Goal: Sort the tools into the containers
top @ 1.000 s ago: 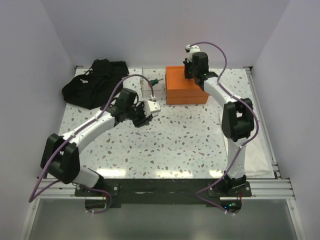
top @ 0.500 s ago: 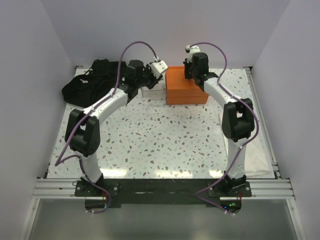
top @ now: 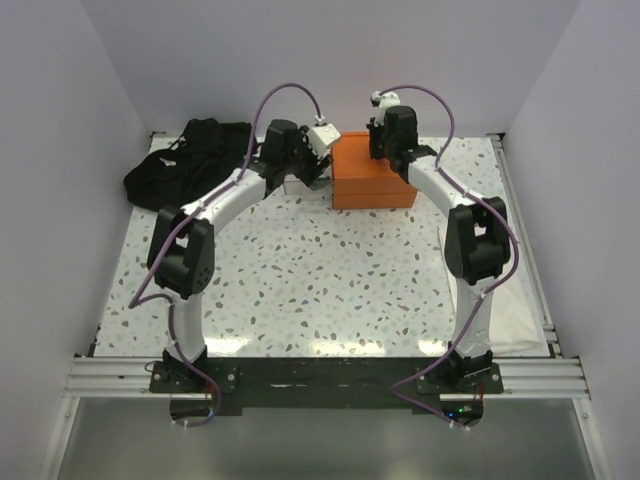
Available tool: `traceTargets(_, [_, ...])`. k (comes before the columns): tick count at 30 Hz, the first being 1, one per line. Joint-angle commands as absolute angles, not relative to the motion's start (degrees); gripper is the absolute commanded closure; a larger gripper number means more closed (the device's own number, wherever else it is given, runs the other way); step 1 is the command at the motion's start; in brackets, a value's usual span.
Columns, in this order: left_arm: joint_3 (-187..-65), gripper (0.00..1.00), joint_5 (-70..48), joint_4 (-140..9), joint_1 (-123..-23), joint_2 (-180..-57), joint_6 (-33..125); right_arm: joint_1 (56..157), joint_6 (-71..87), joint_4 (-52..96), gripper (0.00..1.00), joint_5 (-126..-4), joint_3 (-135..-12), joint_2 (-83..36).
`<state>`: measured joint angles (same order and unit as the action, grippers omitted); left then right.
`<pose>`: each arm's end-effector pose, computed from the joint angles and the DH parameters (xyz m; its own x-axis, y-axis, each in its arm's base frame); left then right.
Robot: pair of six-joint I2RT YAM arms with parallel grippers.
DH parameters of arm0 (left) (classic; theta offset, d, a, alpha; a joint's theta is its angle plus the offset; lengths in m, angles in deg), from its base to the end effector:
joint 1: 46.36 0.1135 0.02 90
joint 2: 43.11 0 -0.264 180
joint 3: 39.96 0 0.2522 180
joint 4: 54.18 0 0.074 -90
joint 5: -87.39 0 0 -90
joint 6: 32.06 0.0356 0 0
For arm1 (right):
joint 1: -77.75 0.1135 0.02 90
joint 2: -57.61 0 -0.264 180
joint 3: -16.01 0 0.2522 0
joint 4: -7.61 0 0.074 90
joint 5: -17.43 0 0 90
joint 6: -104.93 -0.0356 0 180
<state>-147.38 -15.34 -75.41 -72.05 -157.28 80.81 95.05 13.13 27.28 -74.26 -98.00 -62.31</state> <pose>0.4243 -0.2128 0.2737 -0.1571 0.4962 -0.8539 0.7155 0.6531 0.2480 0.4790 0.1481 0.2690 -0.4206 -0.0981 -0.9019 -0.2588 0.9658 0.0156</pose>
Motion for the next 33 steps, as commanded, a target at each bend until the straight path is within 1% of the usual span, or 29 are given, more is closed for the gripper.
traceTargets(1, [-145.68, 0.33, -12.55, -65.26, -69.3, -148.5, 74.48, 95.06, 13.18, 40.7, 0.99, -74.85, -95.4, -63.24])
traceTargets(4, [-141.97, 0.41, -8.42, -61.61, -66.49, -145.06, 69.81, 95.06, 13.0, 40.53, 1.0, -74.86, -96.54, -62.1])
traceTargets(6, [-140.56, 0.6, -8.4, -62.23, -63.78, -144.19, 69.19, 94.97, 12.91, 40.79, 0.99, -74.59, -97.33, -61.83])
traceTargets(7, [-138.81, 0.71, -9.28, -62.32, -62.72, -143.92, 69.02, 94.97, 12.83, 40.79, 0.99, -74.07, -97.6, -61.83])
traceTargets(8, [-138.1, 1.0, -9.63, -62.49, -61.92, -143.83, 68.58, 94.97, 12.74, 41.14, 0.99, -73.8, -97.77, -62.0])
traceTargets(13, [-131.61, 1.0, -12.18, -61.53, -60.16, -143.13, 71.04, 94.97, 12.47, 40.88, 0.99, -73.71, -96.55, -62.53])
traceTargets(18, [-128.87, 1.0, -15.78, -60.74, -60.24, -144.35, 69.72, 94.97, 13.26, 40.7, 0.99, -73.71, -95.23, -62.62])
traceTargets(24, [-129.83, 1.0, -21.67, -58.89, -61.55, -147.25, 67.0, 95.06, 13.7, 40.53, 0.99, -73.71, -94.17, -62.62])
traceTargets(33, [-134.92, 1.0, -23.35, -57.49, -68.85, -152.79, 64.8, 94.97, 14.06, 40.26, 0.99, -73.8, -93.2, -62.53])
